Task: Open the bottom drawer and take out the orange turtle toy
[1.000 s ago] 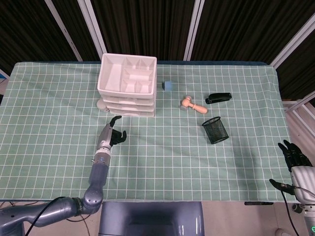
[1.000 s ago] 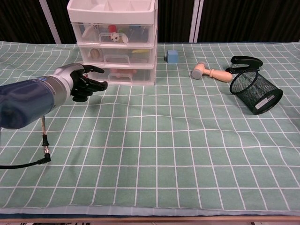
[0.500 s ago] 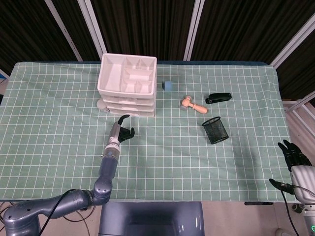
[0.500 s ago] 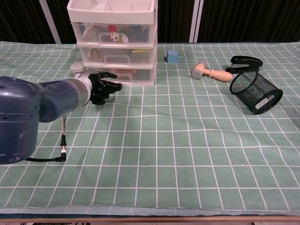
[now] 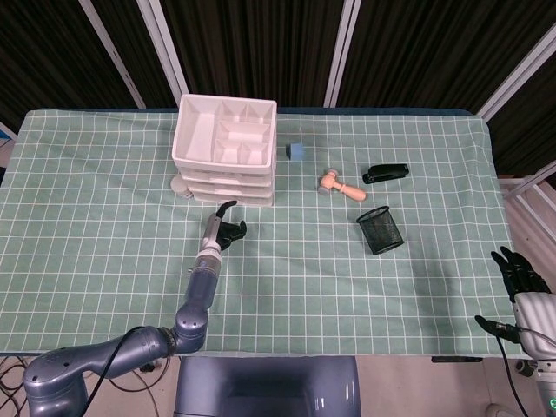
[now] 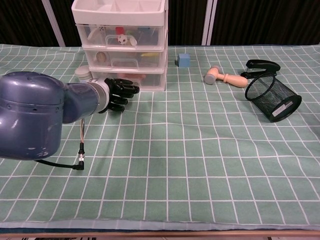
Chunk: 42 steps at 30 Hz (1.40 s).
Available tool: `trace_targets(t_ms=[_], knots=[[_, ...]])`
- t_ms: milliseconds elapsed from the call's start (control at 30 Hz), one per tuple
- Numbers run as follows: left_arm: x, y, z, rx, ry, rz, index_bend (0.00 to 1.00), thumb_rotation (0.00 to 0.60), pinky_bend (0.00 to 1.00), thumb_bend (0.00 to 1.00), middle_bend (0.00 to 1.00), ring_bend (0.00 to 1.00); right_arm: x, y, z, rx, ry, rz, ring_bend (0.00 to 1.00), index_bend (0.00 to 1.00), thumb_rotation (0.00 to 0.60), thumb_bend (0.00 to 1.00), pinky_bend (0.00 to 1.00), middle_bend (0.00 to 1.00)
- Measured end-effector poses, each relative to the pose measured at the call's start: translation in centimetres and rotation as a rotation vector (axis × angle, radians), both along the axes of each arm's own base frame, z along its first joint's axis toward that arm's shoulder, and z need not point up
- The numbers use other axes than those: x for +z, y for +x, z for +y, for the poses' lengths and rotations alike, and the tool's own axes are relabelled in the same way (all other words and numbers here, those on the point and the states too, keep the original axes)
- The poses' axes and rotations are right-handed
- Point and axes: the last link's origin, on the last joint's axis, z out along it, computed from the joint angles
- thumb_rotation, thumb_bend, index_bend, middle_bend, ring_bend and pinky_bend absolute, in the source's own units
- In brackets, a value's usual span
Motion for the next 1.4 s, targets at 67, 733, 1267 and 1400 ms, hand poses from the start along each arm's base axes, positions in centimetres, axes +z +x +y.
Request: trace_targets(t_ms=[67, 733, 1267, 1400], knots=[[-0.2, 0.0, 0.1, 0.017, -0.003, -0.014, 0.15, 0.600, 1.00, 0.53, 1.00, 1.00, 0.0, 0.0, 0.0, 0.000, 0.001, -0.001, 0.00, 0.00, 0.600, 0.01, 0.21, 0.00], [-1.1, 0.0, 0.6, 0.073, -0.002, -0.083, 0.15, 0.600, 1.00, 0.53, 1.00, 1.00, 0.0, 0.0, 0.0, -0.007, -0.001, -0.009, 0.00, 0.00, 0.600, 0.01, 0.21, 0.00], [-1.6, 0.7, 1.4, 0.063, -0.013, -0.093, 0.16, 0.600, 1.00, 0.53, 1.00, 1.00, 0.0, 0.0, 0.0, -0.009, -0.001, -0.014, 0.00, 0.00, 0.600, 0.01, 0.21, 0.00], [-1.7, 0.8, 1.6, 0.058, -0.017, -0.091, 0.17, 0.600, 1.00, 0.53, 1.00, 1.00, 0.0, 0.0, 0.0, -0.009, -0.001, -0.015, 0.00, 0.00, 0.600, 0.01, 0.21, 0.00]])
